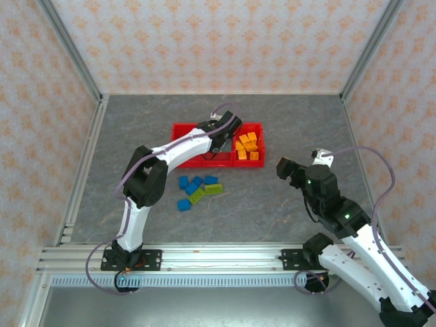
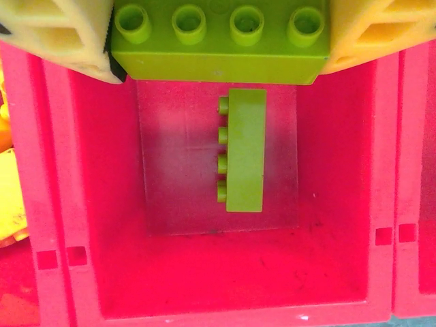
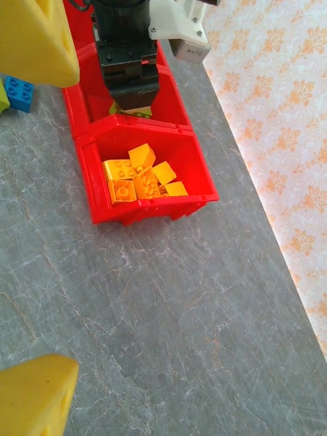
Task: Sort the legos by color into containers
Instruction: Place the lego in the container, then pick up the lego from the center of the table.
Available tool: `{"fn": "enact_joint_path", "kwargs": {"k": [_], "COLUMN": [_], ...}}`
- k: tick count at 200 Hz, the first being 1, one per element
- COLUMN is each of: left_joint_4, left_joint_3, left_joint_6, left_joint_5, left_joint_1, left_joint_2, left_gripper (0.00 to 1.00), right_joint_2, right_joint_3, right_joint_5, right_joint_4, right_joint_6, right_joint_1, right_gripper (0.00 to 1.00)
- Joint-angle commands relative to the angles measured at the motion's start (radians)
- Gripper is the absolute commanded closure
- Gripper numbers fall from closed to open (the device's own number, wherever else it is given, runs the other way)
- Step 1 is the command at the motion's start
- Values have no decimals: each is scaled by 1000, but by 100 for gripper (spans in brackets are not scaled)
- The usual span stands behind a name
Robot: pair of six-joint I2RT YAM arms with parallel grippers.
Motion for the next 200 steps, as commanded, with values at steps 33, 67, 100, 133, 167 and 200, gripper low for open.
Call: {"fn": "enact_joint_path", "kwargs": {"k": [33,67,100,133,167,200], "left_joint_4": [37,88,106,141,172,202], "left_joint_3": [-29,-95,-172,-304,-457,-549], "left_joint_6": [19,23,19,-13,-81,-166], "left_joint_5": [16,37,26,53,69,68], "left_joint_1": [6,5,5,-10,-66,-134], "left_joint_2": [-80,-188,-310,-419,-486,-472], "left_gripper": [28,20,8,3,4,5], "right_joint_2": [1,0,2,10,31,38], "right_joint_3": [-12,-12,-12,-14,-14,-13], "right_joint_5": [7,4,3,1,-8,-14], "right_joint_4": [3,5,6,9,12,14], "right_joint_6": [-8,-9,-9,-12,-17,-20], "right_joint_1": [-3,-2,-3,-3,-2,-3], "right_gripper": [0,0,0,0,0,0]}}
